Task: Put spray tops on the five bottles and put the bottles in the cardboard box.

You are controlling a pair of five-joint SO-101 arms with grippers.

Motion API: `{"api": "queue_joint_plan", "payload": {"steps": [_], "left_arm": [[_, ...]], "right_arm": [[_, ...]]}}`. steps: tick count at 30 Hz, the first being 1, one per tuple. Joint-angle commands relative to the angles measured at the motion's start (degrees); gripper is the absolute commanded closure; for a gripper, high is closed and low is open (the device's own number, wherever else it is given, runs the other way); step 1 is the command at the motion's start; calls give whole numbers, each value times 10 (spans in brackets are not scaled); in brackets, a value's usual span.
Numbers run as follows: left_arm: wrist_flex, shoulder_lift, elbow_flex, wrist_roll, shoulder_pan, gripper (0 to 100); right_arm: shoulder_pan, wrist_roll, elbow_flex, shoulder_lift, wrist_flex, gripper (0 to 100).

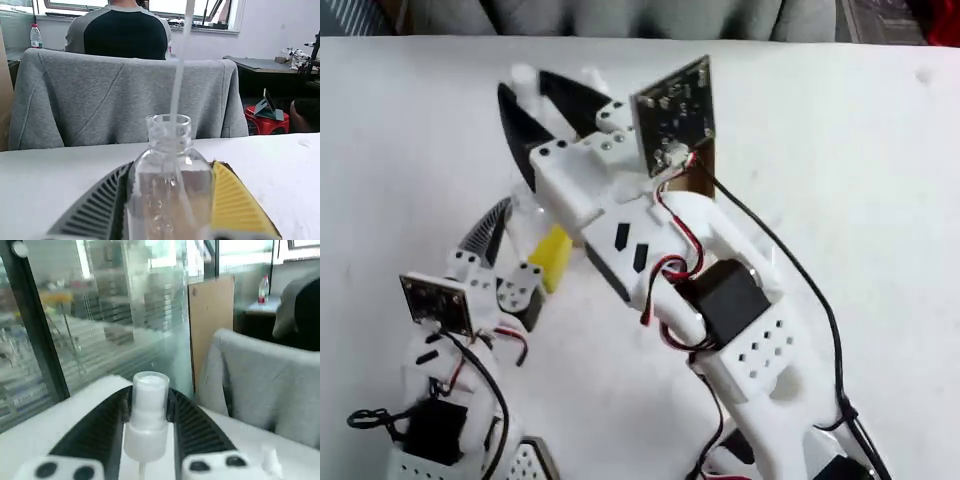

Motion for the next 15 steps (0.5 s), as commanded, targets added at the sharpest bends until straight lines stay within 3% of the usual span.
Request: {"api": "queue_joint_plan", "payload": {"steps": [1, 9, 15], "left_arm": [[-18, -9, -7, 1, 4, 980], [-18, -9, -5, 1, 4, 980], [-18, -9, -6, 1, 6, 980]], "right_arm": [[3, -5, -9, -6, 65, 983], [0, -6, -9, -5, 153, 981], [-52, -4, -9, -4, 168, 972]]}}
